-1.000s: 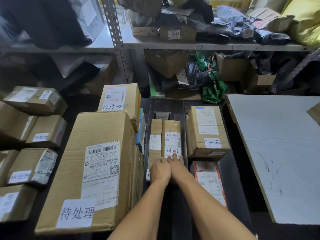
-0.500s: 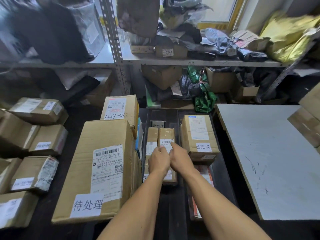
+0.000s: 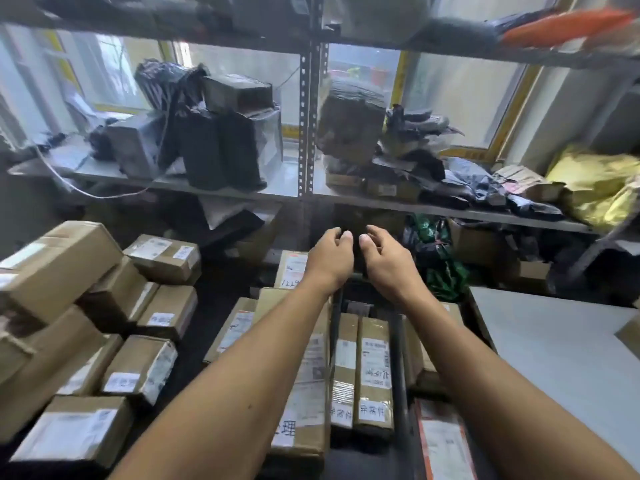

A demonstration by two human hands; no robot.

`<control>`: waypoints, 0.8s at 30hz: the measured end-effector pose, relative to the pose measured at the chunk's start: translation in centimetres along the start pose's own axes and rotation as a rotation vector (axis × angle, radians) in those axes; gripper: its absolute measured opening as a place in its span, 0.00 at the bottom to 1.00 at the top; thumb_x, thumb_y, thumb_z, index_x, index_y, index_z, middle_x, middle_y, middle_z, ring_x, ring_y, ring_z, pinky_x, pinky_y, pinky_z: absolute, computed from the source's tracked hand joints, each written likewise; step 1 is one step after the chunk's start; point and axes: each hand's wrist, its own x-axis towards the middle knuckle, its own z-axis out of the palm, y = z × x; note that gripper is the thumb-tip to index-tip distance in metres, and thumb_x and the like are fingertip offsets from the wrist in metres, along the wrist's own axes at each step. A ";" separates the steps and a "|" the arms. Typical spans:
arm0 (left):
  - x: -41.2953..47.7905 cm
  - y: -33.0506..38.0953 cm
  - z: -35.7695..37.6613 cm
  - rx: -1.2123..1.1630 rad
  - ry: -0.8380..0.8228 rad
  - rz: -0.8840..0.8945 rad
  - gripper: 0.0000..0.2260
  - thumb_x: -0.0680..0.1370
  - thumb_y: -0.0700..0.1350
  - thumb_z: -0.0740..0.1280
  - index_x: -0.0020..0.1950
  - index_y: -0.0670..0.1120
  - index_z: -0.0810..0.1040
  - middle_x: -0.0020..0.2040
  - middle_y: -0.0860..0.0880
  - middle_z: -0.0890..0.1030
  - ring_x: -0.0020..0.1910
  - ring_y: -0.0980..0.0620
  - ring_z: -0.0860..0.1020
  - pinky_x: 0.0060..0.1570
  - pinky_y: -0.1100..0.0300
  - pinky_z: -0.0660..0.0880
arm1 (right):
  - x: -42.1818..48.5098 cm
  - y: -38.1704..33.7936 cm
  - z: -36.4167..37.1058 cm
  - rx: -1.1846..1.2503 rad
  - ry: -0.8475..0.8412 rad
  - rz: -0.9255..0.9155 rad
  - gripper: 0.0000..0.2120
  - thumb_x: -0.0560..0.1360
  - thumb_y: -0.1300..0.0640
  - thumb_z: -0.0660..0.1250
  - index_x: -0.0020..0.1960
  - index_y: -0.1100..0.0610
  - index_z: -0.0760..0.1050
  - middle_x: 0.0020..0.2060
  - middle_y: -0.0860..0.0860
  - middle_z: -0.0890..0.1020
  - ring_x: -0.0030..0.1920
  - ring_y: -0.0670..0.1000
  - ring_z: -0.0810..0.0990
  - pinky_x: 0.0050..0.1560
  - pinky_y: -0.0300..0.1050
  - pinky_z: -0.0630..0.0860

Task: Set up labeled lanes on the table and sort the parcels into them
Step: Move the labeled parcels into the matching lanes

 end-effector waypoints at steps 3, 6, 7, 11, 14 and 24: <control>1.0 -0.2 -6.8 -0.013 0.049 0.042 0.20 0.82 0.51 0.57 0.73 0.47 0.69 0.68 0.47 0.74 0.68 0.47 0.71 0.69 0.54 0.66 | 1.4 -5.5 2.7 0.013 -0.029 -0.091 0.22 0.83 0.48 0.58 0.74 0.55 0.67 0.68 0.54 0.76 0.67 0.51 0.74 0.59 0.36 0.65; 2.2 -2.3 -13.7 -0.021 0.113 0.028 0.20 0.81 0.51 0.59 0.73 0.48 0.69 0.68 0.47 0.75 0.67 0.48 0.72 0.69 0.52 0.67 | 2.9 -10.5 6.9 0.034 -0.087 -0.154 0.22 0.82 0.48 0.59 0.73 0.55 0.69 0.66 0.54 0.78 0.65 0.52 0.76 0.61 0.39 0.69; 2.8 -3.5 -16.0 -0.013 0.144 0.004 0.20 0.81 0.50 0.59 0.73 0.48 0.69 0.67 0.47 0.76 0.66 0.48 0.73 0.69 0.53 0.67 | 3.5 -12.0 8.7 0.034 -0.113 -0.171 0.22 0.82 0.47 0.60 0.73 0.55 0.69 0.66 0.54 0.78 0.65 0.52 0.76 0.64 0.43 0.70; 5.3 -9.8 -23.7 -0.026 0.267 -0.120 0.19 0.80 0.49 0.61 0.70 0.47 0.72 0.63 0.47 0.78 0.65 0.46 0.74 0.67 0.53 0.69 | 6.1 -16.6 16.5 -0.053 -0.219 -0.229 0.23 0.80 0.47 0.63 0.72 0.55 0.69 0.64 0.54 0.79 0.63 0.54 0.78 0.65 0.49 0.73; 7.5 -15.5 -27.6 -0.058 0.303 -0.242 0.17 0.80 0.44 0.61 0.68 0.44 0.73 0.64 0.44 0.78 0.65 0.44 0.74 0.66 0.53 0.69 | 8.5 -17.8 22.6 -0.182 -0.323 -0.242 0.27 0.77 0.47 0.67 0.73 0.57 0.68 0.64 0.57 0.79 0.63 0.56 0.78 0.65 0.48 0.72; 16.9 -31.6 -29.8 -0.190 0.238 -0.493 0.21 0.79 0.42 0.61 0.73 0.43 0.69 0.68 0.43 0.74 0.67 0.45 0.72 0.68 0.53 0.67 | 17.4 -12.3 41.0 -0.562 -0.654 -0.063 0.51 0.66 0.37 0.75 0.79 0.48 0.51 0.74 0.56 0.64 0.72 0.60 0.66 0.70 0.54 0.67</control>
